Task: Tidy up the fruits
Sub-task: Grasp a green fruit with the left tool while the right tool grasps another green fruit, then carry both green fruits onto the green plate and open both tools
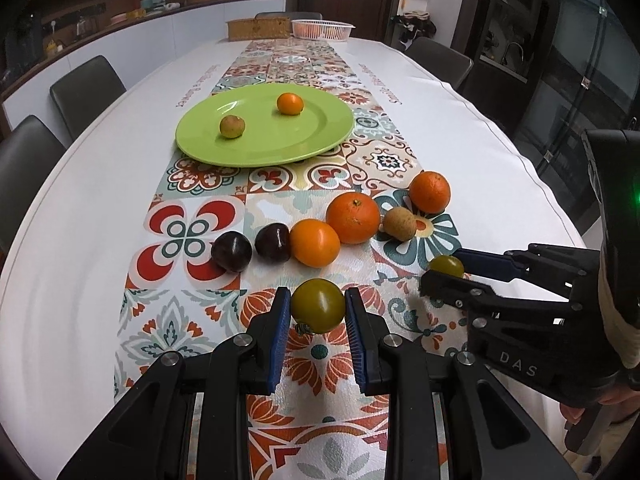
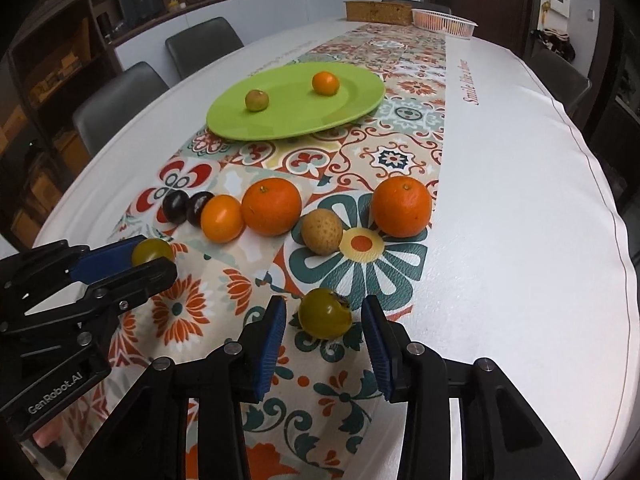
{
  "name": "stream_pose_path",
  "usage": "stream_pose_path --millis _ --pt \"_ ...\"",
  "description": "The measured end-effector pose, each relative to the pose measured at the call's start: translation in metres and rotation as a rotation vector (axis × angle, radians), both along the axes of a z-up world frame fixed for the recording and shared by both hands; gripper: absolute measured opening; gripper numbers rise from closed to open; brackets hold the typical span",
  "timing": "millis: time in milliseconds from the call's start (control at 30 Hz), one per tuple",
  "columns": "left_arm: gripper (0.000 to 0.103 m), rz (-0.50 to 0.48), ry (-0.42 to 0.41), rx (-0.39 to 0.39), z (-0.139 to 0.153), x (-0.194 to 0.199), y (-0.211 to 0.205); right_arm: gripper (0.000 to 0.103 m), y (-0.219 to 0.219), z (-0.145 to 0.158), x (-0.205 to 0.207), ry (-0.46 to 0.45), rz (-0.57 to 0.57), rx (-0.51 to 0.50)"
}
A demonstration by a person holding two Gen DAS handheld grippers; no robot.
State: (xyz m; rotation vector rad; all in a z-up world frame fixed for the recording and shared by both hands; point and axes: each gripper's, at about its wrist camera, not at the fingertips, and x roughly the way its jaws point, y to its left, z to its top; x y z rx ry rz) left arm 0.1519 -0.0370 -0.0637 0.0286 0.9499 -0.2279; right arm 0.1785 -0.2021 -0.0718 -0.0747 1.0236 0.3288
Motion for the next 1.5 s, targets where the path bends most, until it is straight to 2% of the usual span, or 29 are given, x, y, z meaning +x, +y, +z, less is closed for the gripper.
stream_pose_path --millis 33,100,333,900,1100,1500 --pt "0.027 0.000 0.002 -0.001 -0.001 0.001 0.000 0.032 0.001 -0.001 0.000 0.002 0.002 -0.003" --pt "0.027 -0.001 0.005 -0.003 -0.002 0.001 0.000 0.030 0.001 -0.002 0.001 0.004 0.005 -0.009" --pt "0.027 -0.002 -0.008 -0.008 0.002 0.000 0.001 0.029 0.001 0.005 -0.002 -0.012 0.008 -0.006" --pt "0.027 0.009 -0.131 -0.016 0.051 0.007 0.010 0.029 0.010 0.069 -0.002 -0.181 0.032 0.052" --pt "0.027 0.016 -0.159 -0.005 0.061 0.022 0.015 0.029 0.016 0.078 0.013 -0.215 0.043 0.048" --pt "0.027 0.014 -0.174 0.008 0.066 0.064 0.024 0.029 0.029 0.085 0.058 -0.224 0.072 0.051"
